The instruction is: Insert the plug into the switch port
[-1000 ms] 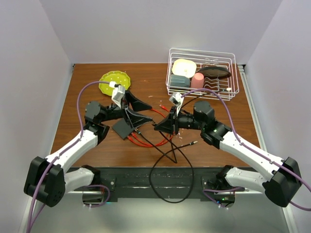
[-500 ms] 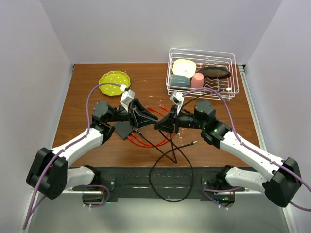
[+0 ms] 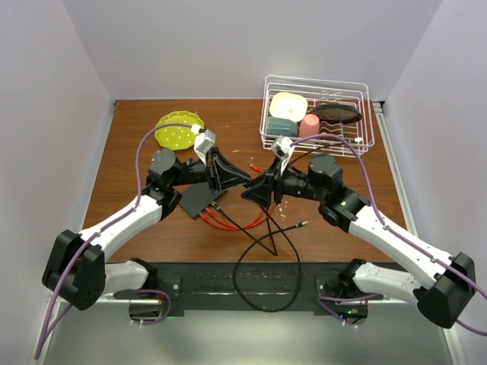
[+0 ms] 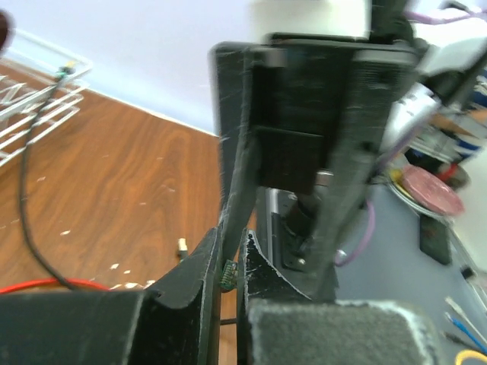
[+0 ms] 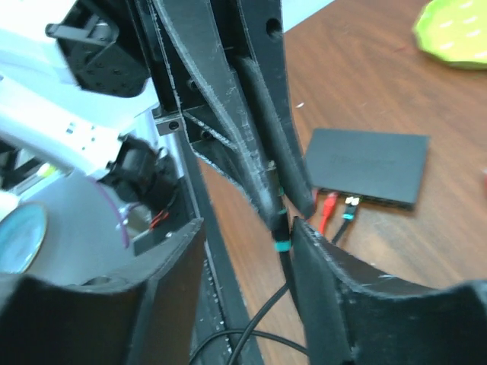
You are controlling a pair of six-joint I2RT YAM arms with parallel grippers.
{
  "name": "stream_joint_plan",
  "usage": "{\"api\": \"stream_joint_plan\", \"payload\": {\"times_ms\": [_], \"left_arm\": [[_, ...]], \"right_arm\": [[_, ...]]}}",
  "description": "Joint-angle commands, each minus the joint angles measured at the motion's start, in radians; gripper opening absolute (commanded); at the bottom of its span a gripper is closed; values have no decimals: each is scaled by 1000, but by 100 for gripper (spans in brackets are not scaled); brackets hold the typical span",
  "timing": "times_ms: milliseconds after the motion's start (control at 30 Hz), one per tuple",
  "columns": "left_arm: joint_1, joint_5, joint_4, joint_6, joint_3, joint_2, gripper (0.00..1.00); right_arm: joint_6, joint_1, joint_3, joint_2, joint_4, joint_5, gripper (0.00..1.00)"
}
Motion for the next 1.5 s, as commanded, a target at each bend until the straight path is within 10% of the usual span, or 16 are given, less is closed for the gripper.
{"api": "stream_joint_plan", "payload": {"times_ms": [0,233,633,1467], "left_arm": [[-3,-185,-248,93,125,-12,0],[-2,-438,-538,64,239,-18,0],[14,-630,-655,-173,254,-52,0],[41,-510,-622,-203,245,-50,0]], "right_arm": [[-35,7,100,-51,-82,159,62],[-66,43,215,-23,-263,441,77],[-187,414,391,199,-381,1176,72],[-206,409,287,246,-118,1224,51]]}}
